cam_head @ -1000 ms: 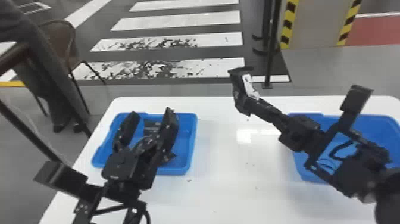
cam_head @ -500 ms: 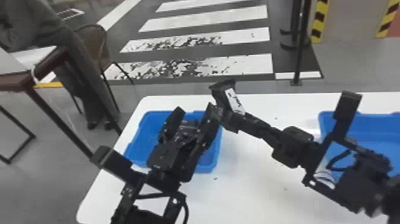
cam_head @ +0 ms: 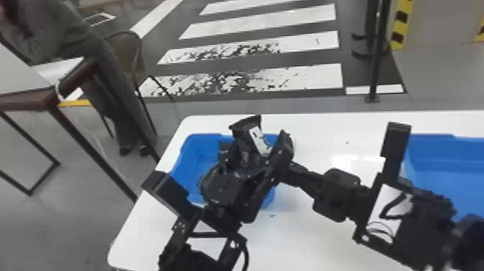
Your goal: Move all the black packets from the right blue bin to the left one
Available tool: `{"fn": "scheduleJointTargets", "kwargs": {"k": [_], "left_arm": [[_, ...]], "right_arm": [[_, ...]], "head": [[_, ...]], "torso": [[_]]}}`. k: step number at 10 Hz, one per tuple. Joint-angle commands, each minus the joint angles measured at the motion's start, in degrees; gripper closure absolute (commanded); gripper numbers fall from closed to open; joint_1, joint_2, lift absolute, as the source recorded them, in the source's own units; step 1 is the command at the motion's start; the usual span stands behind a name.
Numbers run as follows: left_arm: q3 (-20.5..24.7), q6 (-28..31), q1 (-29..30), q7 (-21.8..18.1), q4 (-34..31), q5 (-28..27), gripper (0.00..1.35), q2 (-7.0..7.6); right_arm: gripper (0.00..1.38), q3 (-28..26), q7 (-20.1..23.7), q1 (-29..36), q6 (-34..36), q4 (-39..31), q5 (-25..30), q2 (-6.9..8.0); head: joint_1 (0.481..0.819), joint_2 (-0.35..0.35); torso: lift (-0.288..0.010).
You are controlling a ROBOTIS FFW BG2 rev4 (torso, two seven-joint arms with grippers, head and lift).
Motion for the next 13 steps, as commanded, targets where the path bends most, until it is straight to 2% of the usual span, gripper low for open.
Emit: {"fn": "scheduleJointTargets", "kwargs": {"k": [1,2,3,4,5,6,7,8,10,11,12,13], "left_arm": [[-0.12,1.06,-0.32,0.5,0.09,-0.34,0.18,0.0],[-0.57,-0.77,-0.18,1.55,0.09,-0.34,0.2,0.0],[-1.03,-3.3,0.39,3.04,0.09,-0.45,0.29,0.18],[-1.26,-5.27,0.95,4.1,0.09,-0.8,0.55,0.27],[-0.69,-4.57,1.23,4.36,-0.47,-1.6,0.8,0.18],[0.23,-1.47,1.65,4.8,-2.16,-3.31,0.83,0.09],[0.68,2.04,1.65,4.8,-3.43,-4.57,0.99,0.09],[0.57,2.18,1.65,4.8,-3.43,-4.45,1.21,0.09],[0.8,2.32,1.79,4.8,-3.43,-4.11,1.21,0.09],[0.68,2.04,1.79,4.71,-3.43,-4.0,1.21,0.18],[0.8,1.48,1.79,4.71,-3.43,-3.88,1.21,0.18],[0.91,0.5,1.79,4.71,-3.43,-3.65,1.21,0.18]], "right_arm": [[1.12,1.69,0.0,-0.18,0.14,-0.24,-0.83,-0.3],[1.12,2.15,0.0,-0.18,0.14,-0.24,-0.94,-0.48],[1.12,2.15,0.0,-0.18,0.14,-0.24,-1.17,-0.48],[1.12,2.15,0.09,-0.32,0.14,-0.24,-1.29,-0.57],[1.12,2.15,0.09,-0.18,0.0,-0.24,-1.29,-0.65],[1.12,2.15,0.09,-0.18,0.0,-0.24,-1.4,-0.65],[1.12,2.15,0.09,-0.18,-0.56,0.04,-1.4,-0.57],[1.12,2.15,0.09,-0.18,-0.99,0.46,-1.52,-0.57],[1.12,2.15,0.09,-0.32,-1.83,1.02,-1.86,-0.57],[1.06,2.15,0.09,-0.32,-2.53,1.59,-2.66,-0.48],[0.72,2.04,0.09,-0.18,-3.24,2.01,-2.89,-0.48],[0.31,2.15,0.18,-0.18,-3.94,2.15,-2.77,-0.48]], "head": [[0.695,0.341],[0.695,0.35],[0.695,0.35],[0.695,0.35],[0.695,0.35],[0.695,0.35],[0.695,0.35],[0.695,0.35],[0.695,0.35],[0.695,0.35],[0.695,0.35],[0.695,0.35]], "torso": [[-0.14],[-0.14],[-0.14],[-0.14],[-0.14],[-0.14],[-0.14],[-0.14],[-0.14],[-0.14],[-0.14],[-0.14]]}}
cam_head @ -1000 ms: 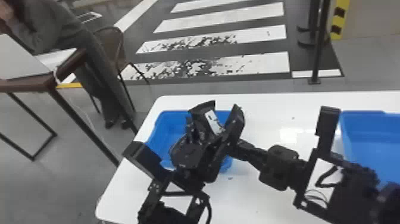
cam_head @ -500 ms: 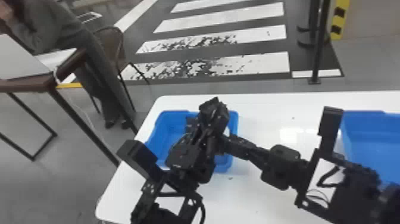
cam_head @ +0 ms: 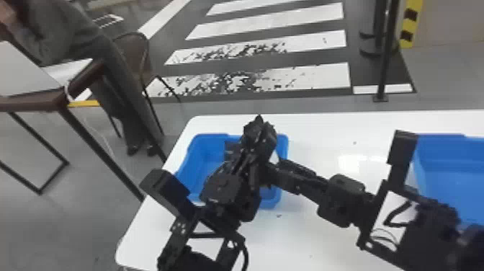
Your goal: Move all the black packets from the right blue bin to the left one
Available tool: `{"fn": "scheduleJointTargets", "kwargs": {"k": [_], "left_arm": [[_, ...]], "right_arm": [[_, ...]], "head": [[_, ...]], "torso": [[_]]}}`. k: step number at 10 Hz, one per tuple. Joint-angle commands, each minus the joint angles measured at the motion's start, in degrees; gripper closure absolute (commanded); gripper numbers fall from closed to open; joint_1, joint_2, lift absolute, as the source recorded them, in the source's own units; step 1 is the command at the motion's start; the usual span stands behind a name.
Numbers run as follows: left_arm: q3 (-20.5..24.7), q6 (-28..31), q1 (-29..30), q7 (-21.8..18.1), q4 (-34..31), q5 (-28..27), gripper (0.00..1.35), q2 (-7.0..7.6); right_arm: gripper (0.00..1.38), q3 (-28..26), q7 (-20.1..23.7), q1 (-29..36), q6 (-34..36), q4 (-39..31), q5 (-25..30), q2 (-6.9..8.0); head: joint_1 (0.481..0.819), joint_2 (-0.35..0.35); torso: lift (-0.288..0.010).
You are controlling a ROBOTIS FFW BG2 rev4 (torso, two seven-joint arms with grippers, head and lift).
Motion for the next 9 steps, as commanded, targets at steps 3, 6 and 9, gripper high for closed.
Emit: {"fn": "scheduleJointTargets", "kwargs": {"k": [3,6,9], "left_arm": [[0.57,-1.0,0.13,0.03,0.15,0.35,1.21,-0.17],[1.94,-1.28,0.13,0.03,0.71,-0.11,1.2,-0.61],[5.71,-5.22,-8.03,0.91,13.5,-8.79,1.2,-1.05]], "right_arm": [[0.11,0.0,0.34,0.33,-1.33,0.66,-0.91,0.0],[0.1,-0.11,0.52,1.17,-1.9,0.8,-2.17,0.0],[0.11,-2.28,0.78,4.13,-3.3,0.09,-4.8,0.26]], "head": [[0.695,0.35],[0.695,0.35],[0.695,0.35]], "torso": [[-0.14],[-0.14],[-0.14]]}}
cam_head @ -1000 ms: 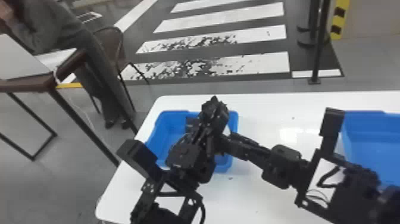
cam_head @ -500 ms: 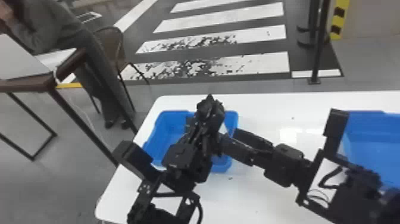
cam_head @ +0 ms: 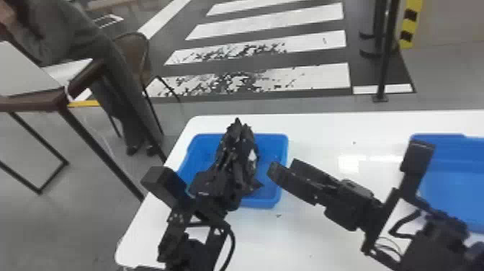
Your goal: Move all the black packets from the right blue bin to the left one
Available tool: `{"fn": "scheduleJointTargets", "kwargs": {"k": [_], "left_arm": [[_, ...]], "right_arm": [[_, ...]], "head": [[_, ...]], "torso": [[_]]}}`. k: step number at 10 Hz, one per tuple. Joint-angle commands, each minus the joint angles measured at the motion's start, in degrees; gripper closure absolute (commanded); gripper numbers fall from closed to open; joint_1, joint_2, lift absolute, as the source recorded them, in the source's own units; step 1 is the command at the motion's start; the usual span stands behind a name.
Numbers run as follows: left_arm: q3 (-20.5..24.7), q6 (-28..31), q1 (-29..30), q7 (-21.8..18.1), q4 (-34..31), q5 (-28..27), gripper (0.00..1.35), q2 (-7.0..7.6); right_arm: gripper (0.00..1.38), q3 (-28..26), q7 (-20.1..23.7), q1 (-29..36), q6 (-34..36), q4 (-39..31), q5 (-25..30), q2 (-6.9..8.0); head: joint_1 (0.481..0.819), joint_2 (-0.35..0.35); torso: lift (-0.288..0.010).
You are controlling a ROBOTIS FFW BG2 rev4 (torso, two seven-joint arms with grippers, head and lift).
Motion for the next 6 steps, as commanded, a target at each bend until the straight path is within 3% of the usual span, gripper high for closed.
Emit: {"fn": "scheduleJointTargets", "kwargs": {"k": [1,3,5,6], "left_arm": [[2.65,-7.02,-7.34,0.34,12.8,-7.4,1.2,-0.15],[6.76,-8.14,-12.68,2.89,20.11,-19.74,1.2,-0.07],[8.02,-10.67,-16.48,4.03,26.44,-25.11,1.2,0.11],[7.1,-13.06,-17.89,4.47,29.39,-24.53,1.07,0.37]], "right_arm": [[0.11,-2.34,0.05,1.8,-0.13,-0.85,-0.25,0.32],[0.11,-3.94,0.23,2.51,-0.13,-1.69,-0.25,0.32],[0.11,-5.31,0.23,3.49,-0.13,-1.97,-0.25,0.32],[0.11,-5.54,0.32,3.77,-0.13,-2.11,-0.25,0.32]], "head": [[0.695,0.35],[0.695,0.35],[0.695,0.35],[0.695,0.35]], "torso": [[-0.14],[-0.14],[-0.14],[-0.14]]}}
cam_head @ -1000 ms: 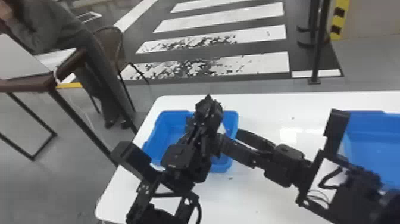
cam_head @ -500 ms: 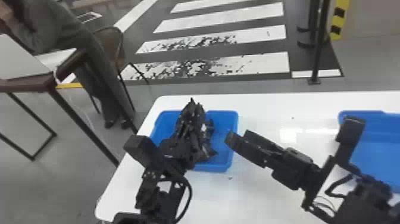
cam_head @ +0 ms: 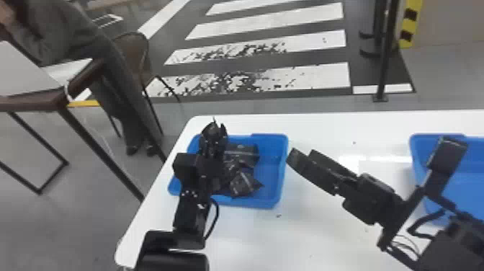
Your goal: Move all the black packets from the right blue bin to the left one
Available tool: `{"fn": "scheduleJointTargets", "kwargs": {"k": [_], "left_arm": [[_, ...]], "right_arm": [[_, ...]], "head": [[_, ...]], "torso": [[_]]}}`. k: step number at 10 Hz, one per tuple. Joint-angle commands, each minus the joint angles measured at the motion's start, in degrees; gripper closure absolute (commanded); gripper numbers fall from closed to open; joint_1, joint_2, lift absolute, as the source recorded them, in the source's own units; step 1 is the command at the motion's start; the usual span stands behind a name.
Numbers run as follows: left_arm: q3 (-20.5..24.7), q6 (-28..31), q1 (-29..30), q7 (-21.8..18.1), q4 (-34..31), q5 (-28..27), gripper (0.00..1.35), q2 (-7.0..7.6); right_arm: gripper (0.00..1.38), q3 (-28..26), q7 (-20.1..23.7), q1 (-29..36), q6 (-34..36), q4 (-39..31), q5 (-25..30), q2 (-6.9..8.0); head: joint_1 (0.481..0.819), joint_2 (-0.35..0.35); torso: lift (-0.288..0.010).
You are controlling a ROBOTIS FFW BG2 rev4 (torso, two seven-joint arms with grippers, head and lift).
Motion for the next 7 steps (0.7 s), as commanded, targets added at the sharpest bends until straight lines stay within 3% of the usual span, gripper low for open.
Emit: {"fn": "scheduleJointTargets", "kwargs": {"k": [1,2,3,4,6,7], "left_arm": [[-2.69,-3.16,-1.75,0.59,4.15,2.07,0.65,0.57],[-4.64,-3.02,-1.89,0.33,4.29,4.12,0.19,0.92],[-6.58,-5.13,-1.75,-0.2,4.29,6.41,0.0,1.45],[-7.61,-9.77,-1.46,-0.81,4.29,7.89,0.09,1.63],[-9.66,-19.47,-0.62,-3.36,3.58,13.49,0.08,1.54],[-10.12,-17.78,1.21,-4.94,-1.34,16.58,0.06,1.45]], "right_arm": [[0.11,-0.53,0.08,0.39,0.0,-0.31,0.11,0.0],[0.11,-1.1,0.17,0.82,0.0,-0.59,0.23,0.0],[0.11,-2.13,0.17,1.38,0.0,-1.01,0.8,0.09],[0.11,-5.67,0.17,2.64,0.56,-3.12,5.6,0.53],[0.11,-13.33,0.0,5.88,1.41,-7.48,13.94,1.76],[0.11,-17.1,-0.44,7.85,1.41,-9.87,17.94,2.37]], "head": [[0.695,0.35],[0.695,0.35],[0.695,0.35],[0.695,0.35],[0.687,0.333],[0.672,0.301]], "torso": [[-0.14],[-0.14],[-0.14],[-0.14],[-0.14],[-0.14]]}}
